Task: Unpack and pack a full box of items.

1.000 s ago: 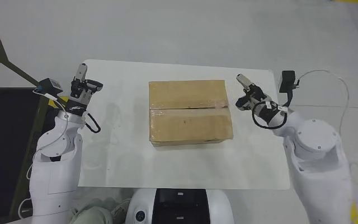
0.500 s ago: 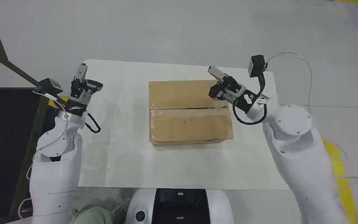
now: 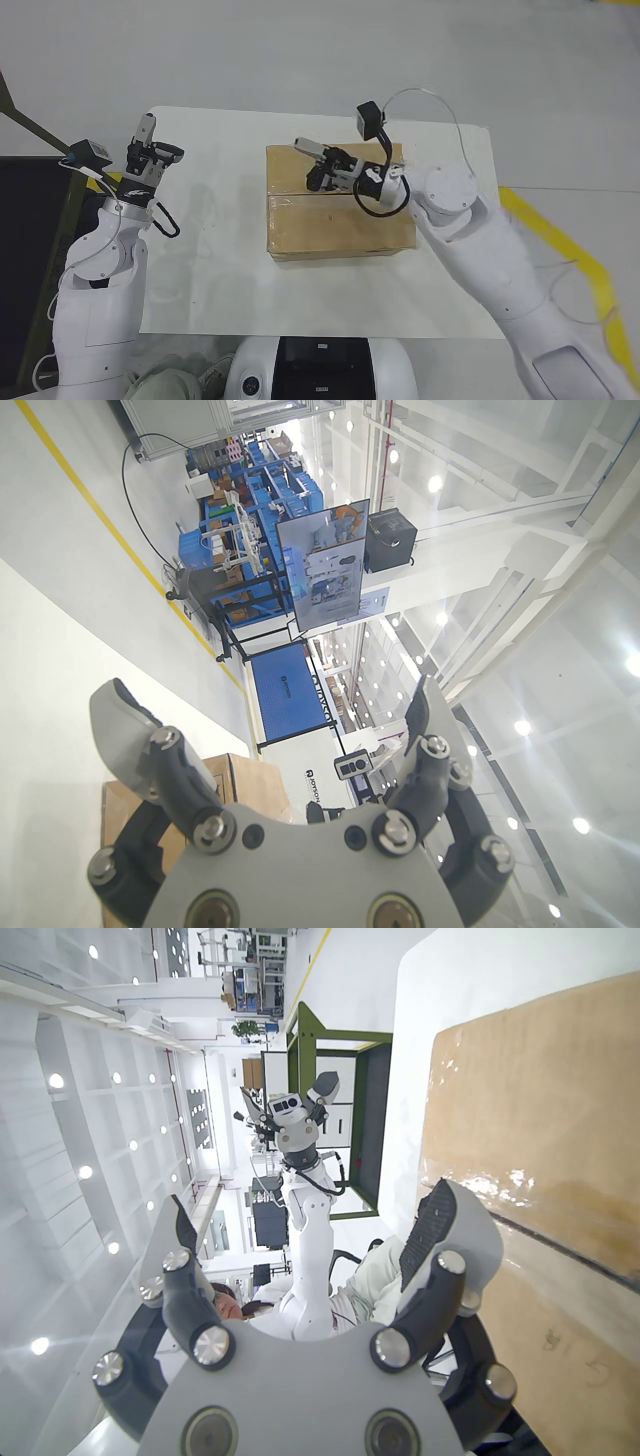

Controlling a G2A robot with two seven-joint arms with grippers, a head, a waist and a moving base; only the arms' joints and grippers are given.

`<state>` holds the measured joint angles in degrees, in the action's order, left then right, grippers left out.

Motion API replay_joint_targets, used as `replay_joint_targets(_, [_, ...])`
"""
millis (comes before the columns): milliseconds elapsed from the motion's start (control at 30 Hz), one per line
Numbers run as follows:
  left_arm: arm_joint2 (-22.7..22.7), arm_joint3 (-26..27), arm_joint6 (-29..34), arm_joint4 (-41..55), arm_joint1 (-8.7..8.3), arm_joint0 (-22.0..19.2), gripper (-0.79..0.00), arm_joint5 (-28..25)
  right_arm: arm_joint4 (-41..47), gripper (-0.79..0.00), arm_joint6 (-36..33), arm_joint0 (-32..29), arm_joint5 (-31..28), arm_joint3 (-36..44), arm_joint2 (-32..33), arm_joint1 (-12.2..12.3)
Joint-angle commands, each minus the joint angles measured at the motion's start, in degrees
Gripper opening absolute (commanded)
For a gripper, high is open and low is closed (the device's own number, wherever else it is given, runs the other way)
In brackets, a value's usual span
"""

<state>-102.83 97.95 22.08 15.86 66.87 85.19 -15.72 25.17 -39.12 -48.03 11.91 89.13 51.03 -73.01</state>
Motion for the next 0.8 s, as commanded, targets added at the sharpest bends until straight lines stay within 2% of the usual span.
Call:
replay_joint_targets(0, [0.0, 0.0, 0.0, 0.0, 0.00, 0.0, 0.000, 0.0, 1.4, 0.000, -0.1, 1.2, -1.5, -1.9, -1.9, -0.8])
replay_joint_targets(300, [0.0, 0.0, 0.0, 0.0, 0.00, 0.0, 0.000, 0.0, 3.8, 0.000, -1.2, 5.6, -4.9, -8.8, -9.0, -4.1])
replay_joint_targets(767, [0.0, 0.0, 0.0, 0.0, 0.00, 0.0, 0.000, 0.0, 6.4, 0.000, -1.9, 11.5, -7.0, -19.6, -14.9, -9.0])
